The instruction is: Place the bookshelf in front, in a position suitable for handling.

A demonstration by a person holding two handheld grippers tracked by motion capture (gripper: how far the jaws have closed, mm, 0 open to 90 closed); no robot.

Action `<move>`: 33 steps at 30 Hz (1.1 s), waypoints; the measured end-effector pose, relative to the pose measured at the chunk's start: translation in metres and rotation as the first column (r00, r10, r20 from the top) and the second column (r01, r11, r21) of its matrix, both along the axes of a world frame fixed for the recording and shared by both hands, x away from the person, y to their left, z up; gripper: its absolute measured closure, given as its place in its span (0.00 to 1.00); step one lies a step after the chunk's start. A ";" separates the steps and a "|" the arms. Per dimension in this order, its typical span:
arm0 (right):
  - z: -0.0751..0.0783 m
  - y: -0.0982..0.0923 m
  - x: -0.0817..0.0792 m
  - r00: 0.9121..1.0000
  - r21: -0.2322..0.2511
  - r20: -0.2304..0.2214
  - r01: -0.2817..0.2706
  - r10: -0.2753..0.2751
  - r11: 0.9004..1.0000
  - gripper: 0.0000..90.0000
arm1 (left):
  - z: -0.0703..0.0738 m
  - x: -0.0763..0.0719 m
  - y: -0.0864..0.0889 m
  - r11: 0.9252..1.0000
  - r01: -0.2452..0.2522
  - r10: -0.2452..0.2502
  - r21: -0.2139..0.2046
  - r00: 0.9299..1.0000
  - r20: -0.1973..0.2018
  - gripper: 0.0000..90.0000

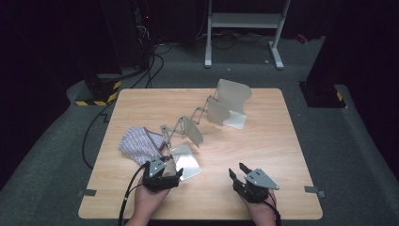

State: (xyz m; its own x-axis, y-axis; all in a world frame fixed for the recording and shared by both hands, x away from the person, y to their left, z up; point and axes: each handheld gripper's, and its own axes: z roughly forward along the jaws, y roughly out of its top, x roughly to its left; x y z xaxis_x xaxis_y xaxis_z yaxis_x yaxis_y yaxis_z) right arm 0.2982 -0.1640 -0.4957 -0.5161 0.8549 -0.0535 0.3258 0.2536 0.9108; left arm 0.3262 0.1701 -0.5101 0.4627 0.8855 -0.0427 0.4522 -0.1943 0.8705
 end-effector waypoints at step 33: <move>-0.013 -0.003 -0.010 0.999 -0.045 -0.033 0.014 -0.016 0.999 0.59 | -0.003 0.012 0.010 0.990 -0.132 0.131 0.037 0.991 0.032 0.74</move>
